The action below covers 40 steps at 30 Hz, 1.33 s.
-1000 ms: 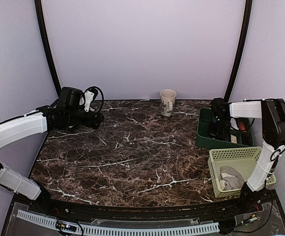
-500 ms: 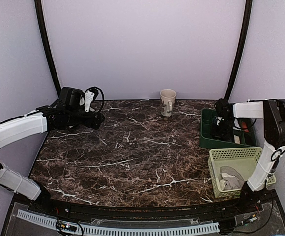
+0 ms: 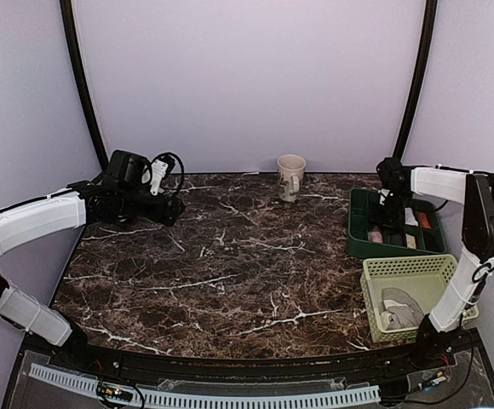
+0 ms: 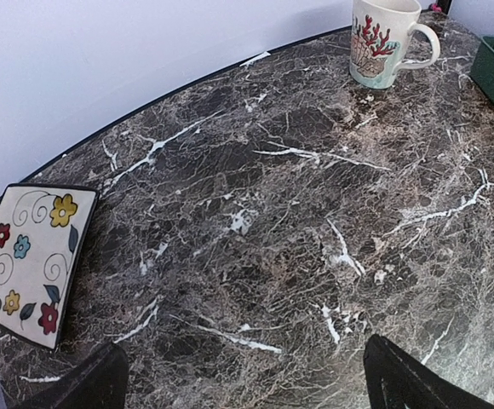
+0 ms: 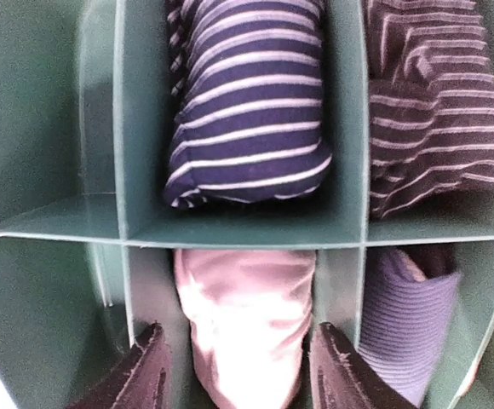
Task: Roll the underwear
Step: Place the underwear in the storage box, then reset both arms
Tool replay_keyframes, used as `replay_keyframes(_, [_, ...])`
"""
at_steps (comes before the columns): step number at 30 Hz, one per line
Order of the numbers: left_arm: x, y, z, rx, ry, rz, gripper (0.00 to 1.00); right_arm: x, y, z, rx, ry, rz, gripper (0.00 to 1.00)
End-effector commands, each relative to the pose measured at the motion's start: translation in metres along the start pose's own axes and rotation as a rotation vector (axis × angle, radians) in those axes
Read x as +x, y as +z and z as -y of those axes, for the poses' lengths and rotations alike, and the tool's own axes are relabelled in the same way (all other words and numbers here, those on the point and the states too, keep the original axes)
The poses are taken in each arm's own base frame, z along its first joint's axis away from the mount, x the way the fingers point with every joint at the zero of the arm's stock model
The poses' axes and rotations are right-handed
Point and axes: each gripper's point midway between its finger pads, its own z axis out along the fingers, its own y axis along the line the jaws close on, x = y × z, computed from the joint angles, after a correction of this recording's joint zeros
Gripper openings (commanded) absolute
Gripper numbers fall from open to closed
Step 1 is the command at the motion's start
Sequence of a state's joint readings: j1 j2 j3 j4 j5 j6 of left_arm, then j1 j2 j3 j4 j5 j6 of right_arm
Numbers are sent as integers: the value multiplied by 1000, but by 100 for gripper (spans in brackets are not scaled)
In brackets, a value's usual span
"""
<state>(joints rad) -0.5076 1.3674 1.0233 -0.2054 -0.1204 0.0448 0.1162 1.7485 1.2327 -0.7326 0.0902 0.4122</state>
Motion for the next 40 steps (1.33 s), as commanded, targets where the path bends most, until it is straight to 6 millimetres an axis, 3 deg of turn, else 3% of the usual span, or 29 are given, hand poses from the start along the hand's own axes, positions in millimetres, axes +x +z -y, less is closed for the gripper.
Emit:
replay_keyframes(1, [-15,-5,0,19,-21,10,99,-12,-25,3,3,3,32,60])
replay_keyframes(6, [-23,-3,2,41,-36,-19,99,-32,-68,-11,-83,-14,124,76])
replay_keyframes(9, [-28,-2,3,86,-65,-51,99,-46,-109,-28,-198,-41,236,98])
replay_keyframes(14, [-37,-5,-6,149,-177,-88,99,-46,-161,-61,-349,-124,345,100])
replay_keyframes(20, [-32,-19,-14,183,-329,-112,99,-9,-199,-121,-546,-255,412,100])
replay_keyframes(24, [-1,-27,-10,175,-412,-177,99,33,-204,-155,-644,-324,411,100])
replay_keyframes(31, [71,-41,2,161,-548,-287,99,115,-163,-176,-717,-358,302,100])
replay_keyframes(37, [117,-47,10,151,-610,-357,99,156,-152,-180,-759,-362,266,100])
replay_keyframes(40, [120,-50,9,142,-625,-345,99,160,-154,-174,-771,-341,272,100])
